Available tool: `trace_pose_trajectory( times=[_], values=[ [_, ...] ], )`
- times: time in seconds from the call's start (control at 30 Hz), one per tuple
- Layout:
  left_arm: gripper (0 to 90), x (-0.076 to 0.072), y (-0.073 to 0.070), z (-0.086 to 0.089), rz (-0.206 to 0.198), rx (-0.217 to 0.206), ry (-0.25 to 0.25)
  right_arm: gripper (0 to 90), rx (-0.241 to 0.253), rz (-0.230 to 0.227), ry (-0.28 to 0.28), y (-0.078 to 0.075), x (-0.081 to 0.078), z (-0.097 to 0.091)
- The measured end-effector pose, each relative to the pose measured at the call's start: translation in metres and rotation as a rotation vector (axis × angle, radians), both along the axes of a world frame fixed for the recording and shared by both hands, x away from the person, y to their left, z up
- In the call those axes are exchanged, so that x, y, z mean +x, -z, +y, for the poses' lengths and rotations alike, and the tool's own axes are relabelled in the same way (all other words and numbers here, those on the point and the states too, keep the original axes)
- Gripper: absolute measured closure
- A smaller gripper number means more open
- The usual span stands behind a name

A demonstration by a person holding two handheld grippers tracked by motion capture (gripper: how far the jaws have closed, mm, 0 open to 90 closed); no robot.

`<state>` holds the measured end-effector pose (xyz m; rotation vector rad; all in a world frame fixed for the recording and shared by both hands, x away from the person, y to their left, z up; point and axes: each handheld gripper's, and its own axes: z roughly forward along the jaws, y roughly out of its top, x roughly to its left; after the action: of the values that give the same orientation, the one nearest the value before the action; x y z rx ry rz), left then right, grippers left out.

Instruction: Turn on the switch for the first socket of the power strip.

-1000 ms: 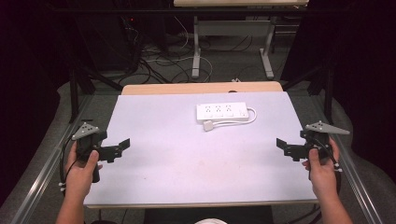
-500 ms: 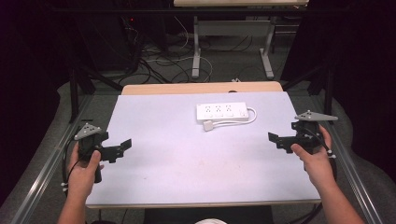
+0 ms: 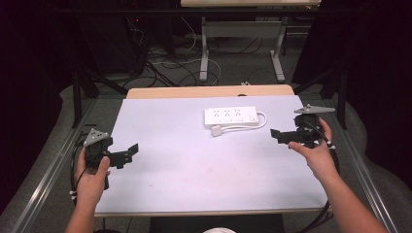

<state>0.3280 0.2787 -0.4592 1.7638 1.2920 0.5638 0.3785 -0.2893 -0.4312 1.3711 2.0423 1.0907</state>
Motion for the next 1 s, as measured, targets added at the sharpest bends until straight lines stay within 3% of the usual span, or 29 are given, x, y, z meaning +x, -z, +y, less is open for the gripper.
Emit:
trace_pose_trajectory(
  times=[0.47, 0.77, 1.0],
  values=[
    [0.3, 0.004, 0.011, -0.006, -0.018, 0.064, -0.129, 0.0, -0.05, 0.001, 0.025, -0.006, 0.033, 0.024],
    [0.3, 0.004, 0.013, -0.006, -0.017, 0.079, -0.173, 3.0, -0.071, -0.022, 0.085, -0.005, 0.053, 0.031],
    [0.3, 0.005, 0.016, -0.006, -0.023, 0.073, -0.169, 6.0, -0.079, -0.01, 0.113, -0.004, 0.07, 0.038]
  ],
)
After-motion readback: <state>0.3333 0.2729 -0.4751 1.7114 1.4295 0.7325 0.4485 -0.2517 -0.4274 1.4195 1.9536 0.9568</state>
